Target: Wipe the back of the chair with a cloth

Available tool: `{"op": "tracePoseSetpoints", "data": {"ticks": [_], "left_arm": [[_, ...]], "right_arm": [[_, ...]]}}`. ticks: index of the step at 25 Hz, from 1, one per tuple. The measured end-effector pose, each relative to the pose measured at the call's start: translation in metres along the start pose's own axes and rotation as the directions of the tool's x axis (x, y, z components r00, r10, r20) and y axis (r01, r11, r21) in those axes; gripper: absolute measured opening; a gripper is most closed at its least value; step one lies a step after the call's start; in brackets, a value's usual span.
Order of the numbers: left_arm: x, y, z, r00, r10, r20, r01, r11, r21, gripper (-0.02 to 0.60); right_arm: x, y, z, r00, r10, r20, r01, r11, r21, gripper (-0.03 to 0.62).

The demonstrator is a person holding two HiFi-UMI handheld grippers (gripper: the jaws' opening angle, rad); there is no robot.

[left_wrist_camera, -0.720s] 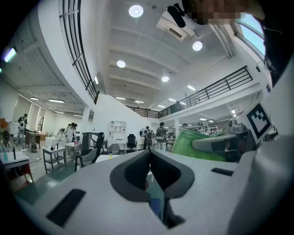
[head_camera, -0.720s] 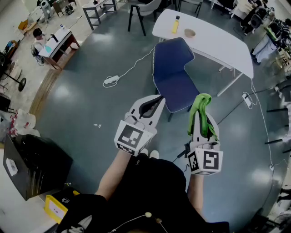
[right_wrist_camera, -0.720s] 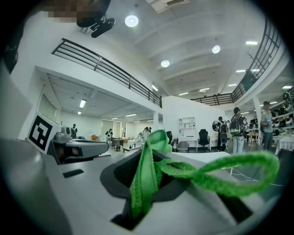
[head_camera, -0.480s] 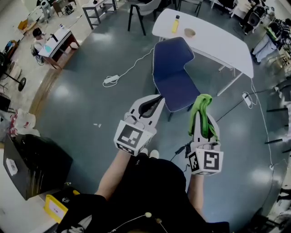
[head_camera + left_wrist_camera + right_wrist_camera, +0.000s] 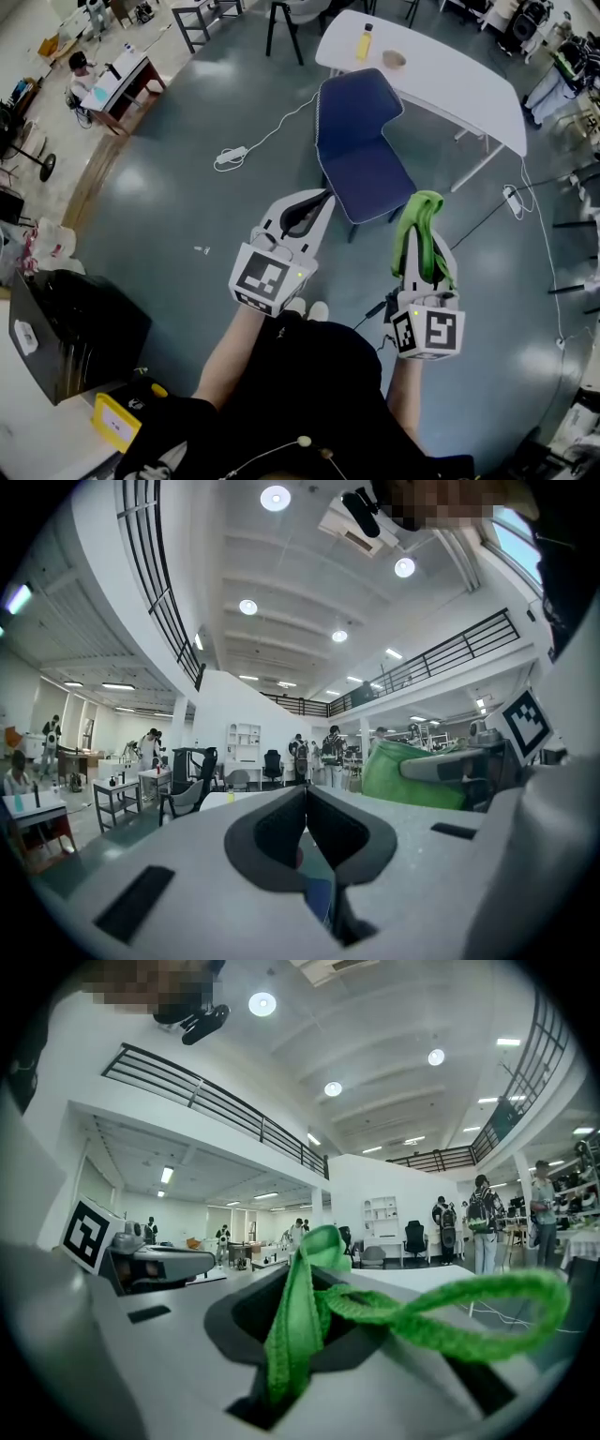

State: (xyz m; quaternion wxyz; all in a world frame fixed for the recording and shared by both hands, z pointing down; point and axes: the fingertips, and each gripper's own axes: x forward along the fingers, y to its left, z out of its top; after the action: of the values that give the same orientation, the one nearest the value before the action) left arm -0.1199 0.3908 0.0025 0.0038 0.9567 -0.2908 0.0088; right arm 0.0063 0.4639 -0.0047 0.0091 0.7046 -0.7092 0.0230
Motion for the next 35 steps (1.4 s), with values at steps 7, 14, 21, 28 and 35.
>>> {"op": "tracePoseSetpoints", "data": {"ticks": [7,14,21,28,35], "left_arm": [[-0.011,0.017,-0.006,0.996,0.091,-0.007,-0.091,0.996,-0.004,0.006],[-0.023,0.027,-0.006,0.985,0.171,-0.032,-0.171,0.985,0.012,0.006],[-0.022,0.028,-0.019,0.983,0.171,-0.062,-0.17,0.985,0.023,0.006],[0.008,0.043,-0.023,0.991,0.129,-0.041,-0.129,0.992,-0.002,0.006],[0.041,0.089,-0.018,0.992,0.124,-0.023,-0.125,0.992,-0.013,0.006]], "right_arm": [[-0.016,-0.025,0.005,0.999,-0.021,0.024,0.022,1.0,-0.008,0.054],[-0.03,-0.068,-0.012,0.997,-0.071,0.001,0.071,0.996,0.059,0.054],[-0.033,-0.085,-0.033,0.993,-0.115,-0.04,0.118,0.989,0.083,0.054],[-0.012,-0.092,-0.032,0.987,-0.152,-0.057,0.155,0.987,0.046,0.054],[0.041,-0.089,-0.016,0.986,-0.156,-0.054,0.157,0.988,0.001,0.054]]}}
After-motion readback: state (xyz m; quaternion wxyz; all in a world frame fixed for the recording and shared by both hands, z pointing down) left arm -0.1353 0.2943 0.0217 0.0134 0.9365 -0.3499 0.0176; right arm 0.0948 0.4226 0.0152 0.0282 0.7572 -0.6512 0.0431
